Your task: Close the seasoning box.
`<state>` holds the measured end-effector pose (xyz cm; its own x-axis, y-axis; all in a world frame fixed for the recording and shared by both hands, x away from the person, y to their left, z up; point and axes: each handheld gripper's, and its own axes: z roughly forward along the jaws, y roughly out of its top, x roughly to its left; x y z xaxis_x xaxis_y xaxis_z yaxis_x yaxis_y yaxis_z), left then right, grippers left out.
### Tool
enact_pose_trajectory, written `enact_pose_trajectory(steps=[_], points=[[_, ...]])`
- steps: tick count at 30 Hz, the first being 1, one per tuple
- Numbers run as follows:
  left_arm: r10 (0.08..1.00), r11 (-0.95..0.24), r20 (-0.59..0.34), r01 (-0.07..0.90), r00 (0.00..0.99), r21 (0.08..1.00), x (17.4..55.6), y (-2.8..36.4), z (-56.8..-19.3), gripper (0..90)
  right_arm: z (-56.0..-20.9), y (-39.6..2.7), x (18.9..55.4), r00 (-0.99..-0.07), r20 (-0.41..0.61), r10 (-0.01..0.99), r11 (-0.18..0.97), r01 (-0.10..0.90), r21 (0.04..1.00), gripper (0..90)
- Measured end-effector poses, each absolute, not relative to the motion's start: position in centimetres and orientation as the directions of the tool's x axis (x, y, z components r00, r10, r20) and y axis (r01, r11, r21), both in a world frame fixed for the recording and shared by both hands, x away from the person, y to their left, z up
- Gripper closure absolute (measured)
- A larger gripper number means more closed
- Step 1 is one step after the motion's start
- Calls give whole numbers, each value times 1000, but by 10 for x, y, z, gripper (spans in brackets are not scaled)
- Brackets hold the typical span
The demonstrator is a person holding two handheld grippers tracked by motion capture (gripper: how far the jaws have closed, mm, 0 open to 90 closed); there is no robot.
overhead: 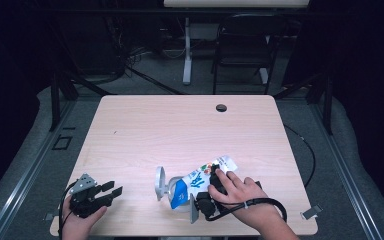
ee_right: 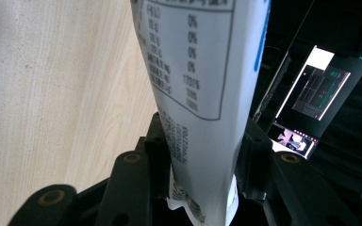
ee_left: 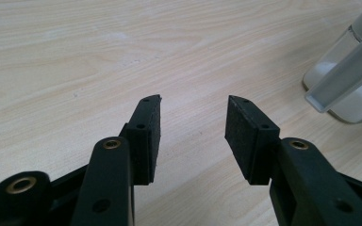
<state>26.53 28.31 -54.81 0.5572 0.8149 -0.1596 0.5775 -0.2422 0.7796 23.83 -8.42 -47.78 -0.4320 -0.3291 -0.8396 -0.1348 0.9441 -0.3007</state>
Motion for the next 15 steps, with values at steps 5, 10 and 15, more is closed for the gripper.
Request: enact_pose_trajectory(steps=[5, 10, 15], points=[[815, -242, -160, 578, 557, 779, 265, 283, -549, 563, -478, -84, 238, -434, -839, -327, 945, -135, -299, 641], [815, -242, -162, 579, 557, 778, 265, 283, -548, 562, -478, -85, 238, -431, -841, -327, 945, -143, -294, 643], [815, -241, -161, 579, 557, 779, 265, 283, -548, 563, -478, -84, 238, -429, -841, -330, 944, -143, -297, 646]])
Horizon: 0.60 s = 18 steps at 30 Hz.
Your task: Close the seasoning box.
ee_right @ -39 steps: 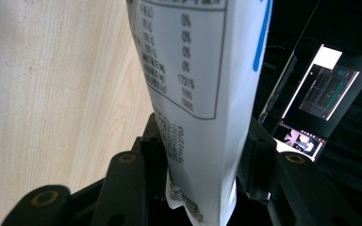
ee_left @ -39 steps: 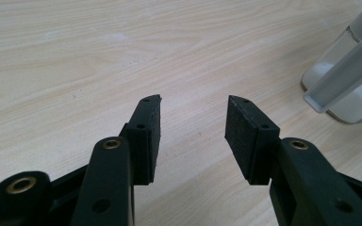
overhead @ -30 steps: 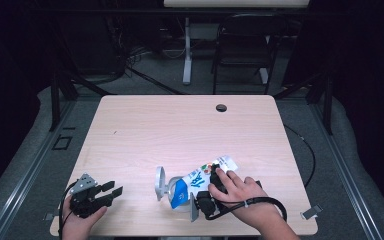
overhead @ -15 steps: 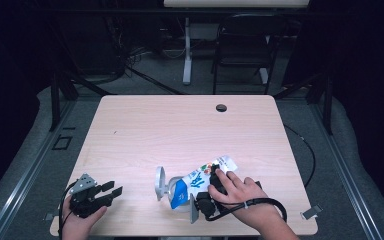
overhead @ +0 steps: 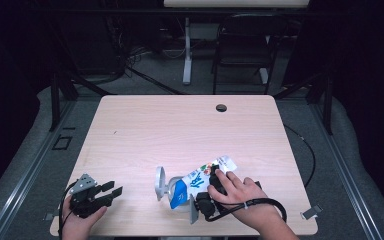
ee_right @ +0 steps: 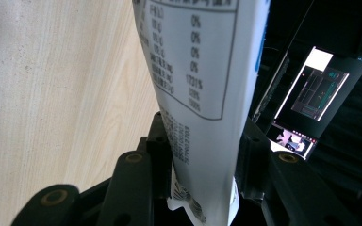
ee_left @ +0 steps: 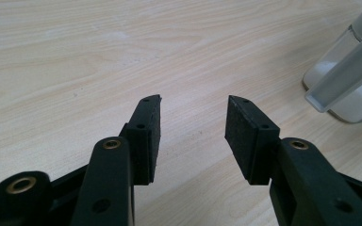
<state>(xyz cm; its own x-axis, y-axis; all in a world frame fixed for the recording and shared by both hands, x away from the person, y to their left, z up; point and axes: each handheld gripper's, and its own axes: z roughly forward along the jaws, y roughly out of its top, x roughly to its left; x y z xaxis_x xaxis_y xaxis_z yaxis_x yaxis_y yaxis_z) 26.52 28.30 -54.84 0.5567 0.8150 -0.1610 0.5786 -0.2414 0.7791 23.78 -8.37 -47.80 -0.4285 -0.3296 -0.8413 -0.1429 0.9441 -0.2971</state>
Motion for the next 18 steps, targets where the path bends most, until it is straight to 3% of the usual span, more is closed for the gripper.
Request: enact_pose_trajectory(steps=[18], points=[[817, -241, -160, 579, 555, 779, 265, 284, -548, 562, -477, -82, 237, -424, -840, -338, 941, -145, -305, 657]])
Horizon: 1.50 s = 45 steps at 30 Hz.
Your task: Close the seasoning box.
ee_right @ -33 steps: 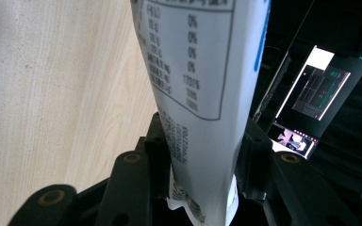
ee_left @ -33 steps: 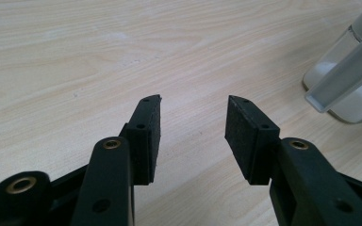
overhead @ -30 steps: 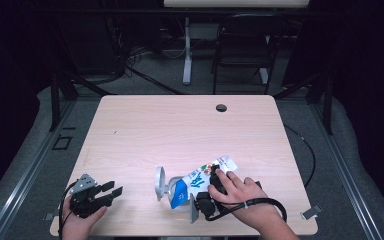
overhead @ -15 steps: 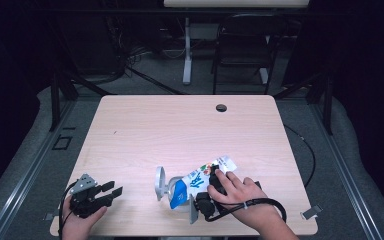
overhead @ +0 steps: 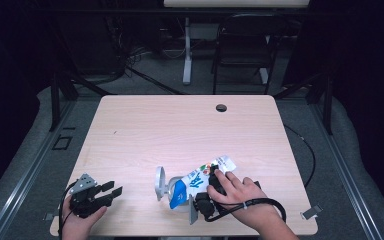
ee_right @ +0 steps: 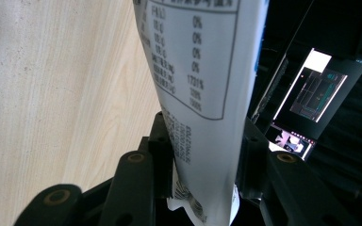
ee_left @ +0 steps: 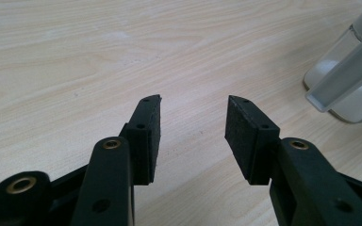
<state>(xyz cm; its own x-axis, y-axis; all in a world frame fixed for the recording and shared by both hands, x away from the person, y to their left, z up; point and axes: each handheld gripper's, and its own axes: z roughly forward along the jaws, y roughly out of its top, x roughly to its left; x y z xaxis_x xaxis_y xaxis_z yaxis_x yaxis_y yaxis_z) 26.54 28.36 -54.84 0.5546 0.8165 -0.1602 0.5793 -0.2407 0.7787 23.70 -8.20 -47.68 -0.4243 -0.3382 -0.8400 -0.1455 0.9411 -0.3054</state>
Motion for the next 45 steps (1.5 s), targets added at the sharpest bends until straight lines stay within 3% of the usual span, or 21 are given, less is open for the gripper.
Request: enact_pose_trajectory(steps=[21, 24, 28, 45], points=[[819, -231, -164, 577, 550, 783, 266, 283, -550, 562, -476, -82, 237, -431, -837, -338, 941, -155, -300, 676], [818, -231, -164, 577, 551, 783, 266, 283, -550, 562, -476, -82, 237, -434, -838, -331, 944, -162, -289, 703], [818, -229, -166, 576, 551, 785, 266, 283, -550, 562, -473, -81, 236, -435, -832, -343, 939, -150, -309, 814], [819, -230, -166, 579, 549, 782, 266, 283, -551, 562, -478, -82, 233, -414, -839, -353, 935, -156, -317, 846]])
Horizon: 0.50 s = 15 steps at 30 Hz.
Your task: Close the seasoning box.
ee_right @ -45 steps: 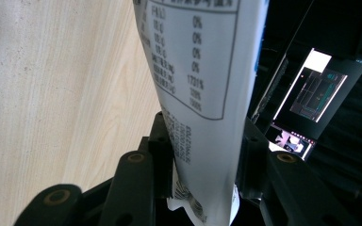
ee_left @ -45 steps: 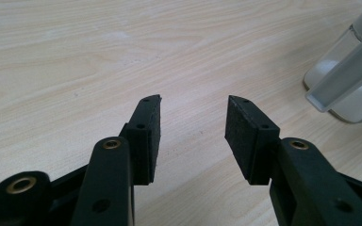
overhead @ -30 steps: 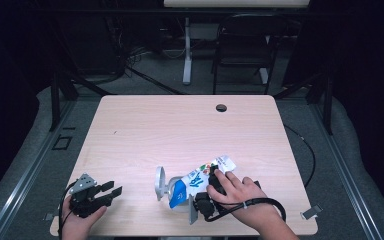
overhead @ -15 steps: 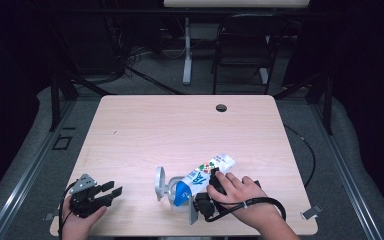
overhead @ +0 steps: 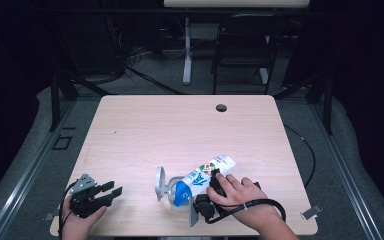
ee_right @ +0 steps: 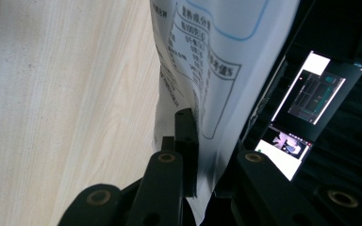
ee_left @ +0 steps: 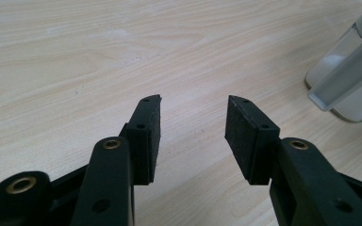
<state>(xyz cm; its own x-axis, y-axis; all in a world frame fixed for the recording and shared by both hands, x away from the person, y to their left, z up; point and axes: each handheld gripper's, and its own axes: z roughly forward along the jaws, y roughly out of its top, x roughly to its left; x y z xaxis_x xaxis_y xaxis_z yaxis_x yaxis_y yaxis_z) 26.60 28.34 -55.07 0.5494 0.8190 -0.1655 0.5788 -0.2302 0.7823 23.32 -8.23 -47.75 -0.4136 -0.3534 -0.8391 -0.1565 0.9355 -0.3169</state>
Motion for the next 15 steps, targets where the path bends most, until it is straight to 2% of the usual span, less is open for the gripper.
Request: enact_pose_trajectory(steps=[7, 8, 15], points=[[819, -235, -163, 580, 551, 780, 266, 283, -551, 562, -481, -82, 229, -376, -851, -365, 931, -158, -330, 848], [819, -235, -163, 580, 551, 780, 266, 283, -552, 563, -480, -81, 227, -364, -849, -384, 923, -145, -356, 848], [815, -245, -161, 583, 556, 775, 266, 283, -550, 563, -482, -81, 225, -346, -855, -386, 923, -152, -354, 849]])
